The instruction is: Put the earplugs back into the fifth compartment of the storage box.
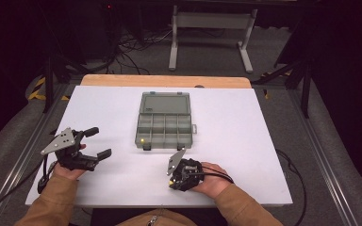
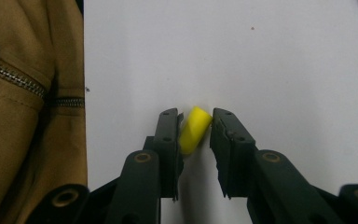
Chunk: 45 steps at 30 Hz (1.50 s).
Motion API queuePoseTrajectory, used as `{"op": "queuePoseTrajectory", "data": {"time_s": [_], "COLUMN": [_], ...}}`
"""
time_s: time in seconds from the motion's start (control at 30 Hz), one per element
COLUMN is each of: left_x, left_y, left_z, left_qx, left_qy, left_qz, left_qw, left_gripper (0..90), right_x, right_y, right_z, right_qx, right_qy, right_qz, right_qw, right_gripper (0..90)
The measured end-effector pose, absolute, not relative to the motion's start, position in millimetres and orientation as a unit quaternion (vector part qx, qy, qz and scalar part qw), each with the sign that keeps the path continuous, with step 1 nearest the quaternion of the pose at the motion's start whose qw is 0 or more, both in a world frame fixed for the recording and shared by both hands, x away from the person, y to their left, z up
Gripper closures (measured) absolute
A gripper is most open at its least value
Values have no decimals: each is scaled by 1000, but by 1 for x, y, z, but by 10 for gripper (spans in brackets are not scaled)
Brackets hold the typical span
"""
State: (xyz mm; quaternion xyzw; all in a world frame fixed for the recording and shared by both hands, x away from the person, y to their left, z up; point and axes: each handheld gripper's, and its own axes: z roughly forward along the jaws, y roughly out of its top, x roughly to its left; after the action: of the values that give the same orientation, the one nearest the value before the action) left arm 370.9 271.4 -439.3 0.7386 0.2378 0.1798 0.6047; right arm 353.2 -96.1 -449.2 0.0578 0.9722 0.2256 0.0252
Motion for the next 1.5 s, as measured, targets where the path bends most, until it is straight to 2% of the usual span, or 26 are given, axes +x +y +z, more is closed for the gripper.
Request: {"op": "queuePoseTrajectory", "data": {"time_s": [0.5, 0.83, 1.5], "left_x": [370, 370, 370], "left_y": [272, 272, 273], "left_z": [-439, -439, -439], "left_qx": [737, 737, 735], "left_qy": [239, 239, 242], "left_qz": [179, 179, 177], "left_qw": [606, 606, 609], "left_gripper": [28, 28, 28], "right_x": [356, 361, 377], "right_y": [-97, -97, -87], "right_z": [-441, -429, -401], "right_qx": [55, 61, 63], "right_qy": [967, 962, 950], "right_qz": [248, 265, 297], "right_qw": [32, 42, 70], "right_gripper": [755, 804, 803]}}
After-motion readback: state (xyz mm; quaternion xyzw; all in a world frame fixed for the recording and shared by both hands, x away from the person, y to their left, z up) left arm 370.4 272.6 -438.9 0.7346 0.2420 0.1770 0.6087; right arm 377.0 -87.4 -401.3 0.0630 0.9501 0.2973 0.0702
